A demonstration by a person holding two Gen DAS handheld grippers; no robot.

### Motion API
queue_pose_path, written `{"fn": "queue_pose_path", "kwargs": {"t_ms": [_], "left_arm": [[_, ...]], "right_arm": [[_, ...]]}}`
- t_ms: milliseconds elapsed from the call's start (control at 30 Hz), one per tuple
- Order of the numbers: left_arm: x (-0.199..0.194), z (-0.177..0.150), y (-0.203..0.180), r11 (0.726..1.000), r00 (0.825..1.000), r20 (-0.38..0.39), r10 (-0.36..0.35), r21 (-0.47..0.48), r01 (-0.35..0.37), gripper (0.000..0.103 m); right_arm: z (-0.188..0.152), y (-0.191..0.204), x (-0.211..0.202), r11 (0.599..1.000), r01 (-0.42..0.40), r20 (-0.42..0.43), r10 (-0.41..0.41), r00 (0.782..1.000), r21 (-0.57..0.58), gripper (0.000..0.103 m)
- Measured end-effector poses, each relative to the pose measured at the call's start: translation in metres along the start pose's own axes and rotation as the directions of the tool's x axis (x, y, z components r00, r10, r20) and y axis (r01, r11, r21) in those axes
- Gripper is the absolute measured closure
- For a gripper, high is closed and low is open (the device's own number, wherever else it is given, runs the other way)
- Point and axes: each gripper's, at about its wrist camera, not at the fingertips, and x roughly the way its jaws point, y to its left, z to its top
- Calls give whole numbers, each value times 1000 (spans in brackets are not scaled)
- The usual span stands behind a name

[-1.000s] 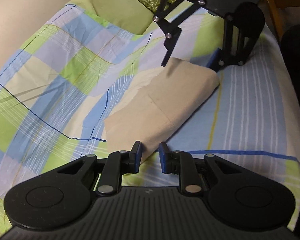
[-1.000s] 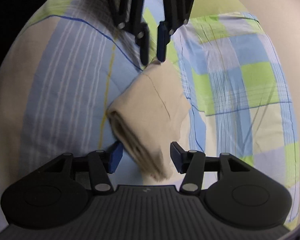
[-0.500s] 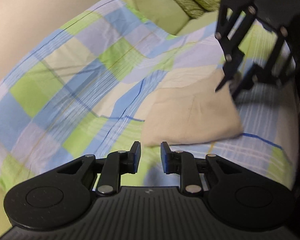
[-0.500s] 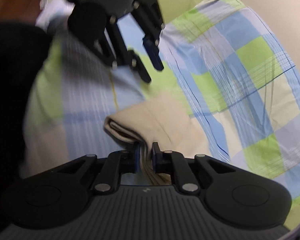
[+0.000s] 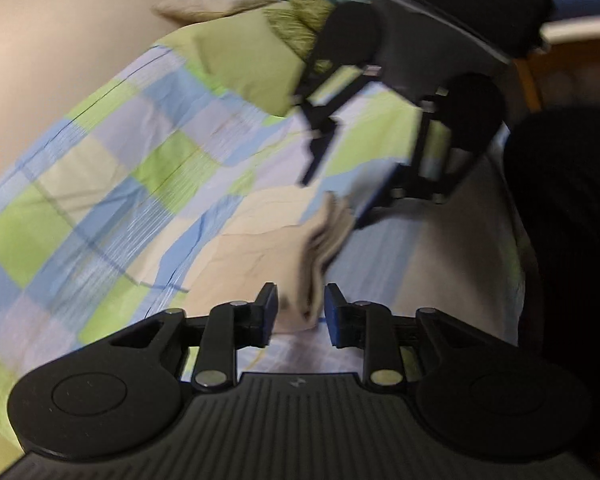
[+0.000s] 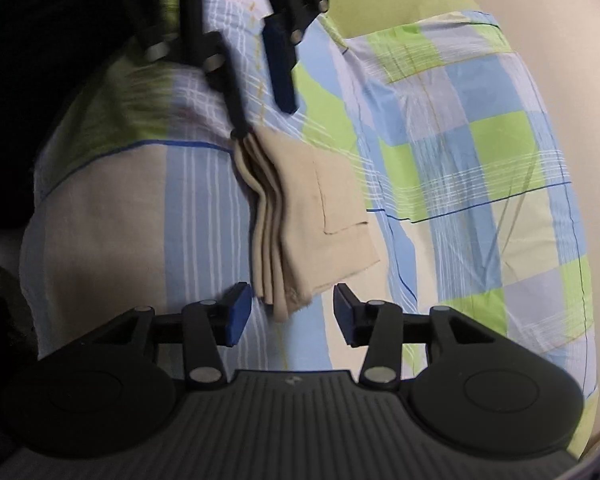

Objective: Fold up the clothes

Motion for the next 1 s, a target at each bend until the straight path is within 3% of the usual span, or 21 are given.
{"fn": "queue_pose_path", "kwargs": {"t_ms": [100,367,433,500,533,600,1000], "left_arm": [[-1,1,-7,999,1000,-8,5,34,-5,58],[19,1,-13,990,991,-62,117,82,-112,56],[25,3,-16,985,988,-70,136,115,-127,56],[31,4,-21,974,985,-77,152,179,-137,58],[33,4,-22,971,985,-80,154,197,-135,59],[32,4,-23,970,986,-86,142,213,-122,72],[-14,-20,-8,987,981,-138,134,107,-119,72]], "right_arm": [[6,1,9,1000,-11,18,12,1000,-24,63],[11,-2,24,999,-15,74,18,997,-38,64],[8,-2,28,999,-8,87,10,996,-32,72],[4,-4,30,1000,-23,72,23,997,1,90],[2,-5,30,999,-31,65,30,997,18,94],[1,-3,28,999,-37,50,35,998,29,95],[45,-4,-15,975,-108,86,93,992,192,94]]}}
